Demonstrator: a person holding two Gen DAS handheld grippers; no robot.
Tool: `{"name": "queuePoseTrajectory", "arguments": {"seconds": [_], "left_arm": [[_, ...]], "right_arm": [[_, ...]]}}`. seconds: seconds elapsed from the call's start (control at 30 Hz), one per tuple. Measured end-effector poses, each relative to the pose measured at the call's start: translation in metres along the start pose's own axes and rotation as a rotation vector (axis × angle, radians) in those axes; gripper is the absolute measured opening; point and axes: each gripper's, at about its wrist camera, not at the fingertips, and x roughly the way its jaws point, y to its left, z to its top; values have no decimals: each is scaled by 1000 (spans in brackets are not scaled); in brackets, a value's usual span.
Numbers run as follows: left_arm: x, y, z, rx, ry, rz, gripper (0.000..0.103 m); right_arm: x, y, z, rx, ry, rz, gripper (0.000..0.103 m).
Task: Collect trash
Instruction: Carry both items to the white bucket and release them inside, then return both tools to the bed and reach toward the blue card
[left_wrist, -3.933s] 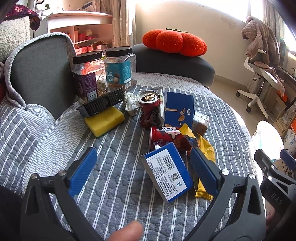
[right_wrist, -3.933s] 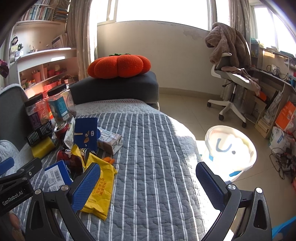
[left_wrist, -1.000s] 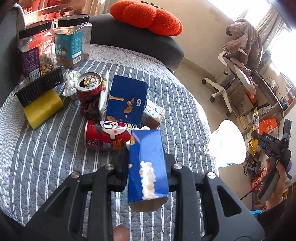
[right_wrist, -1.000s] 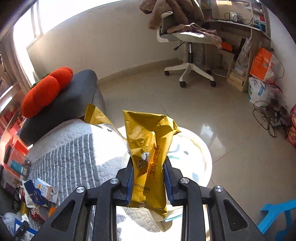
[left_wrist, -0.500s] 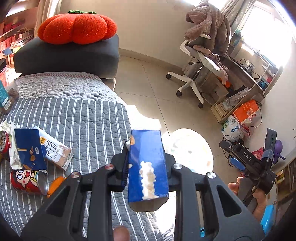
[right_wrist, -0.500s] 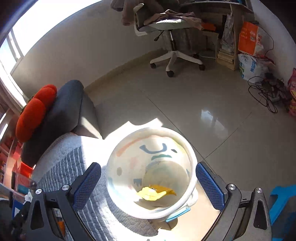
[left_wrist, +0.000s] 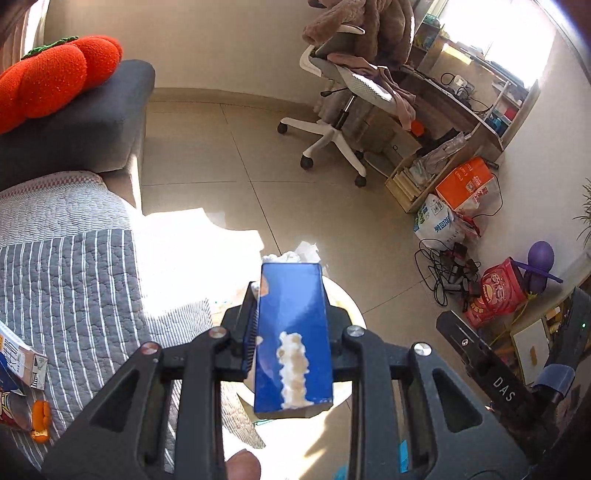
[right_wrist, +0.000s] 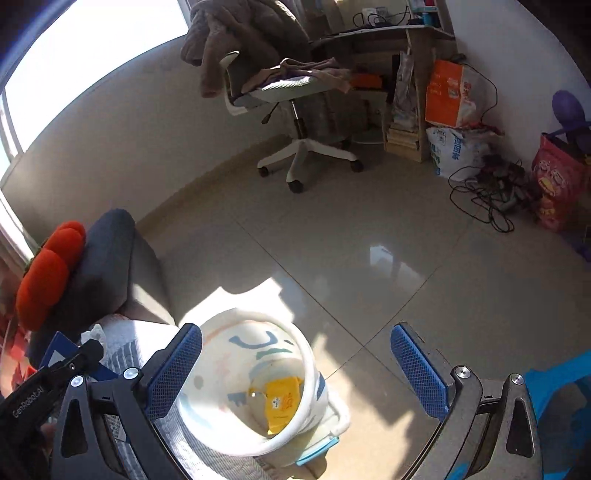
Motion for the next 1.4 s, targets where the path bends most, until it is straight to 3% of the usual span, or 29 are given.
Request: {"name": "queuePoseTrajectory", "arguments": {"seconds": [0.13,0.2,0.27,0.4,0.57,0.77,1.0,1.27,1.4], "left_arm": [[18,-14,-1,24,38,-3,29],[25,-18,-2,27,64,5,34],[27,-17,-5,23,82,16,47],[15,-12,-10,30,60,49,61],[-9,2,-13,44,3,152,80],[-46,31,-35,69,-97,335,83],[-84,89,-73,47,-132,503,83],[-122,172,-106,-82,-110,617,83],[-135,217,-116,-180,-87,627,83]], "right_arm": [[0,-22,5,56,9,-21,103],[-1,-30,8,76,9,-27,103],[-2,-35,9,85,8,-32,103],[-4,-32,8,59,3,-50,103],[-7,-10,3,-12,-17,-65,103],[-15,40,-21,-157,-57,-91,103],[-12,119,-71,-351,-20,-17,103],[-19,199,-125,-528,-6,82,103],[-20,232,-150,-607,-6,114,103]]}}
